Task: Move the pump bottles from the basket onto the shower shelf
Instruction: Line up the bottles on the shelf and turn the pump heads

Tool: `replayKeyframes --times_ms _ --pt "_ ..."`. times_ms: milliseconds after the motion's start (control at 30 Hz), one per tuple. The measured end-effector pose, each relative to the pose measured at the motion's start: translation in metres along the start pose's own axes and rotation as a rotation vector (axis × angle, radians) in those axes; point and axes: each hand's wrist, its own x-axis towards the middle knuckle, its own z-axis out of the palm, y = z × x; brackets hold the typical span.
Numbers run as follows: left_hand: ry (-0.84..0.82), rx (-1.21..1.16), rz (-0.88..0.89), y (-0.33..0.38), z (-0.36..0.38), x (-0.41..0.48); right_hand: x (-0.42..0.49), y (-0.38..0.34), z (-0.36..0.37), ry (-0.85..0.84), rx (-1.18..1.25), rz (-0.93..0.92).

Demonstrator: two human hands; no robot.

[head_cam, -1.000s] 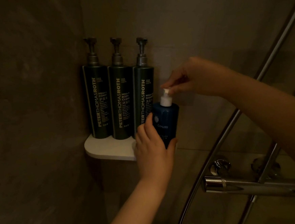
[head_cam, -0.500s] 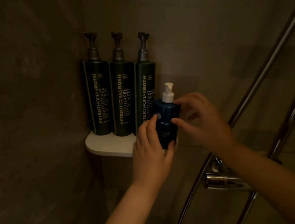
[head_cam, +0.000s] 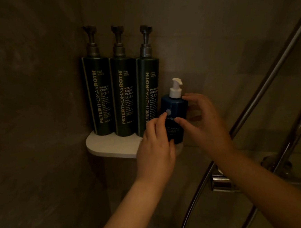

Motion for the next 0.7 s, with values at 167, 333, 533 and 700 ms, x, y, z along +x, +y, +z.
replayKeyframes --times_ms 167,333,533,700 --pt "-0.035 0.018 0.008 -0.001 0.001 0.000 0.003 0.004 0.004 0.001 0.040 0.027" --pt "-0.065 0.038 0.000 -0.001 0.001 0.000 0.008 0.006 0.009 0.001 0.065 0.071" --pt "-0.089 0.051 0.011 -0.003 0.001 -0.002 0.009 0.009 0.013 0.006 0.093 0.084" --pt "-0.110 0.078 0.003 -0.006 0.003 -0.004 0.009 0.008 0.017 0.003 0.132 0.124"
